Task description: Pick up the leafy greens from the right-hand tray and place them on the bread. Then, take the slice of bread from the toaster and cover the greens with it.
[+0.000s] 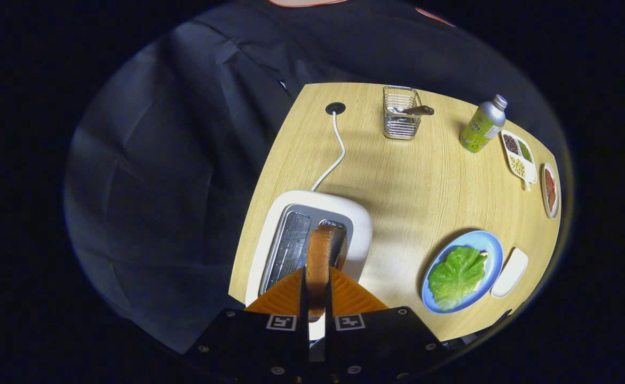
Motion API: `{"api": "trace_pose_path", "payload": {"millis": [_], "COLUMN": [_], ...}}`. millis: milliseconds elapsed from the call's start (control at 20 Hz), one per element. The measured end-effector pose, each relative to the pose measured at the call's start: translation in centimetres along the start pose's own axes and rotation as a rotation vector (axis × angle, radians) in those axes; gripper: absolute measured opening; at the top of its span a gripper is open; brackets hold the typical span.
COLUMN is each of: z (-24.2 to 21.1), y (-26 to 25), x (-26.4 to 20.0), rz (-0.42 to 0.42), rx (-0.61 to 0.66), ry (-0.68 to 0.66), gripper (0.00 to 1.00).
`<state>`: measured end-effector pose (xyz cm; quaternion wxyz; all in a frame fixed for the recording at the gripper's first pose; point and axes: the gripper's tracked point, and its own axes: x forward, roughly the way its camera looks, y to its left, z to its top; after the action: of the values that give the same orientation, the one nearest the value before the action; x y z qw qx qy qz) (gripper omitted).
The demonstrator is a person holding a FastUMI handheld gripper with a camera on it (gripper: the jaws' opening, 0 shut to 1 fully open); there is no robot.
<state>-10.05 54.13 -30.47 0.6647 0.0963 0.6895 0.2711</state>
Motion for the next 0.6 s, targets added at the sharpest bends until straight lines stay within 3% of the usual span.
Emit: {"api": "trace_pose_path", "payload": {"millis": [400, 600], "z": [0.3, -0.4], "y": [-1.1, -1.9], "x": [-4.7, -6.9], "rz": [0.176, 0.306], "rx": [0.033, 0.095], "ry": [-0.074, -0.081], "gripper": [0.1, 0.1]}}
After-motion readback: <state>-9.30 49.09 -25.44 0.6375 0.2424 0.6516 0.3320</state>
